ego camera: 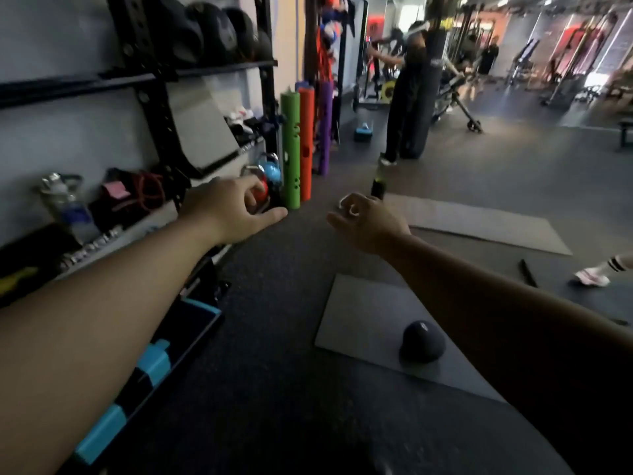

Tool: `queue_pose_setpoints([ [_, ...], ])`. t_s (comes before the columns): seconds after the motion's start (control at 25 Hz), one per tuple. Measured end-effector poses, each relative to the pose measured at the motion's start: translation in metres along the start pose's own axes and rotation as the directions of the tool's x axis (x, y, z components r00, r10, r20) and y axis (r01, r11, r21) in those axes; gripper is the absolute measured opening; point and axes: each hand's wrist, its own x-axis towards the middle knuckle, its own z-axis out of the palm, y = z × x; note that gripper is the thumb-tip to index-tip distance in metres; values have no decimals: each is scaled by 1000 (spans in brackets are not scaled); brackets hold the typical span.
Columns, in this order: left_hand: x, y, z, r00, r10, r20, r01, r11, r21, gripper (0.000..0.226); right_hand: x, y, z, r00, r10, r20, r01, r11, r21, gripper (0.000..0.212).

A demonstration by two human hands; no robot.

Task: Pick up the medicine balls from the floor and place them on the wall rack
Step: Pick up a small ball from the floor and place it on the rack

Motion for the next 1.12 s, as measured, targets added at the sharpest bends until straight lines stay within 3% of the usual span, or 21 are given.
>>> queue_pose_setpoints([
  [0.12,-19,62,89,988,-45,145,43,999,16,79,-35,102,23,992,67,105,-63,997,-39,83],
  [0.24,-36,112,164,933,-130,334,110,991,79,83,-56,186,51,949,129,287,-106,990,-95,70],
  [0.36,-50,139,217,780,-244,577,167,969,183,94,-77,245,86,806,210,553,-123,974,-191,68],
  [0.44,-61,144,246,683,-285,673,201,959,202,99,-90,273,108,748,208,631,-100,974,-202,66],
  [0.64,-76,125,322,636,-302,710,258,950,173,96,-113,317,168,656,243,715,-108,967,-230,58],
  [0.84,-86,91,424,550,-273,789,265,953,144,82,-144,360,234,619,342,707,-243,939,-242,56],
  [0.96,-101,72,494,531,-271,803,302,946,120,75,-162,384,279,615,397,681,-342,913,-223,65],
  [1.12,-136,41,619,521,-302,798,390,916,93,78,-187,431,388,606,393,691,-350,913,-212,72],
])
